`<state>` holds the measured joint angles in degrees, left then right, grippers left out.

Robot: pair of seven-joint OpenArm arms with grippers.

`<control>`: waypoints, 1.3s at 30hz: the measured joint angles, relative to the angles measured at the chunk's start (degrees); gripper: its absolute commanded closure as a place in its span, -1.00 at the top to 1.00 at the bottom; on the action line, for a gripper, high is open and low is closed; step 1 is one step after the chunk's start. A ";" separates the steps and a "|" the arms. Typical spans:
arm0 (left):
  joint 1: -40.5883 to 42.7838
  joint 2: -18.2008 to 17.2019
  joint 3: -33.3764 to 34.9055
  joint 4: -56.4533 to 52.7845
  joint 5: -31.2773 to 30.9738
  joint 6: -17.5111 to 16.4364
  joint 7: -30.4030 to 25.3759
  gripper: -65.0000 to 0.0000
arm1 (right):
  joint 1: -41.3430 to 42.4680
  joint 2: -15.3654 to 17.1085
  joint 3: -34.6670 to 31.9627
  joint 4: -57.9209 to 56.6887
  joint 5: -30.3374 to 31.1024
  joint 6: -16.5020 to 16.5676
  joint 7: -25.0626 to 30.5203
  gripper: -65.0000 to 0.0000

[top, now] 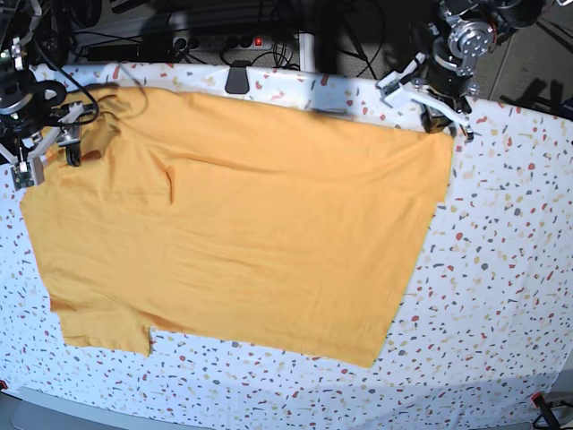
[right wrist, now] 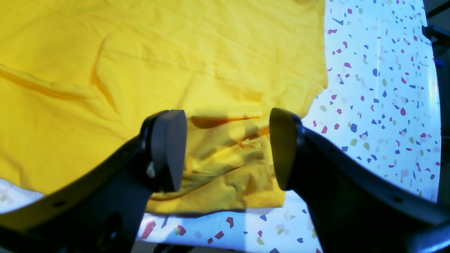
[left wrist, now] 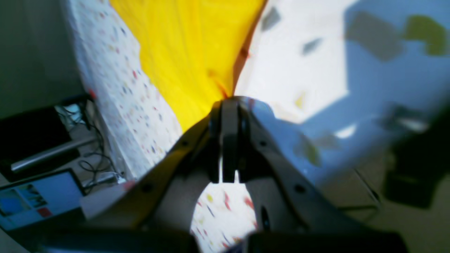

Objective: Fold the T-shirt properly
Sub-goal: 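Grasp the shoulder corner with the left gripper and pull it taut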

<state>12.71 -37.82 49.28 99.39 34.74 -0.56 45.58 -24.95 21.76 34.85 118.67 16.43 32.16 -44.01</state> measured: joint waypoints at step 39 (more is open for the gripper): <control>4.92 0.02 0.37 6.54 9.33 4.90 13.49 -0.37 | 0.02 0.00 0.00 0.00 0.13 0.00 -0.50 0.08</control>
<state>17.63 -37.80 49.65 105.93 44.07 4.34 59.07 -24.93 21.76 34.85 118.67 16.56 32.16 -44.51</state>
